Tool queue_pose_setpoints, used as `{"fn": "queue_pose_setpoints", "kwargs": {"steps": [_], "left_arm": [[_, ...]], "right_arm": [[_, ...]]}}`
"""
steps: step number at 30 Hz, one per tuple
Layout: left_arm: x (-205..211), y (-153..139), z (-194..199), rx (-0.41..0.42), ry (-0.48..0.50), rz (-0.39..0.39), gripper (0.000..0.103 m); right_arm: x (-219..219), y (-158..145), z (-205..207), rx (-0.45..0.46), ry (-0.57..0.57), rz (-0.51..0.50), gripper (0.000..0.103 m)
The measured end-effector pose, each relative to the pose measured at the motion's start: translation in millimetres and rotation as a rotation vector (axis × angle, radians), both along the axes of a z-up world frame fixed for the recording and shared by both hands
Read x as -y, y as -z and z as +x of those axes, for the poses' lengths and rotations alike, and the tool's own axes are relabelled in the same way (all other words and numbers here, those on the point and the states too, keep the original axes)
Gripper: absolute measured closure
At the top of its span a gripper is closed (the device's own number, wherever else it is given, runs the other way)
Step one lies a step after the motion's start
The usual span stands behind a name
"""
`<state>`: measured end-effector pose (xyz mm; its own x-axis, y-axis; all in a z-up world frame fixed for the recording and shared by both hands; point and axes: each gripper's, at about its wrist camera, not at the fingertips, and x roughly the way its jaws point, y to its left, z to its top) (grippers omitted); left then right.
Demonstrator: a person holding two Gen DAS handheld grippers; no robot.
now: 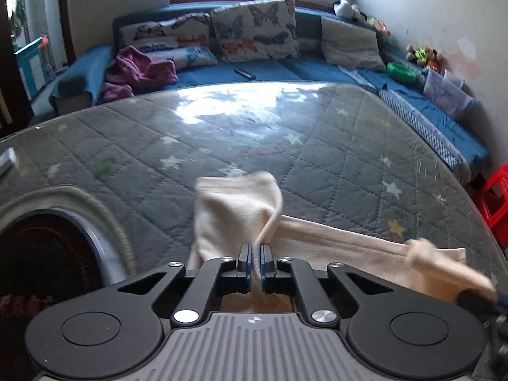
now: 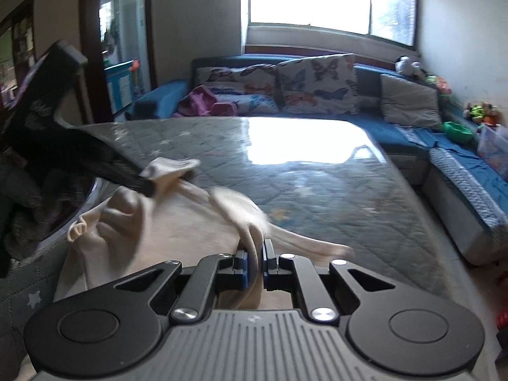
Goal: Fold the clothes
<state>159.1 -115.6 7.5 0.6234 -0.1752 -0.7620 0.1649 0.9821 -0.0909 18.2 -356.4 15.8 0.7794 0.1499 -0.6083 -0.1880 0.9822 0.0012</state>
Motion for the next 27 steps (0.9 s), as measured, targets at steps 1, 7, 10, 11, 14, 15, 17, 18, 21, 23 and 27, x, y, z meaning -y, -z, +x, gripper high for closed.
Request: {"fn": "queue_pose_setpoints", "kwargs": {"steps": [1,7,10,11,14,15,17,18,21,23,27], "left_arm": [[-6,-5,-6,0.015,-0.009,-0.014,0.097],[-60,-42,-51,0.113,-0.099,-0.074,0.098],[-99,-56,-80,0.142,-0.162,-0.112,0.098],[-111,-59,-90,0.147,-0.184,-0.119,0.098],[-145,-63,-124,0.162,-0.249,-0.121,0.098],[-156,-62,-136,0.163,-0.27,-0.114,0.098],[-174,-59,-154,0.152,-0.303,-0.105,0.101],[-183,-56,-163,0.144,-0.317,-0.101,0.101],[-201,-40,-182,0.109,-0.369,-0.053,0.102],[-210,-28,-189,0.072,-0.392,-0.031,0.101],[-213,-18,-203,0.048,-0.37,-0.01,0.101]], "right_arm": [[6,-2,-5,0.007,0.017,-0.001,0.096],[48,-16,-41,0.048,0.138,0.005,0.096],[67,-20,-61,0.065,0.195,0.009,0.096],[72,-21,-67,0.068,0.212,0.01,0.096],[89,-21,-87,0.072,0.264,0.002,0.096],[95,-20,-93,0.071,0.28,-0.002,0.096],[103,-17,-101,0.063,0.31,-0.009,0.096],[107,-14,-103,0.056,0.326,-0.009,0.096],[118,-2,-104,0.017,0.365,-0.011,0.094],[121,10,-102,-0.015,0.389,-0.024,0.088],[130,17,-110,-0.053,0.409,-0.032,0.071]]}}
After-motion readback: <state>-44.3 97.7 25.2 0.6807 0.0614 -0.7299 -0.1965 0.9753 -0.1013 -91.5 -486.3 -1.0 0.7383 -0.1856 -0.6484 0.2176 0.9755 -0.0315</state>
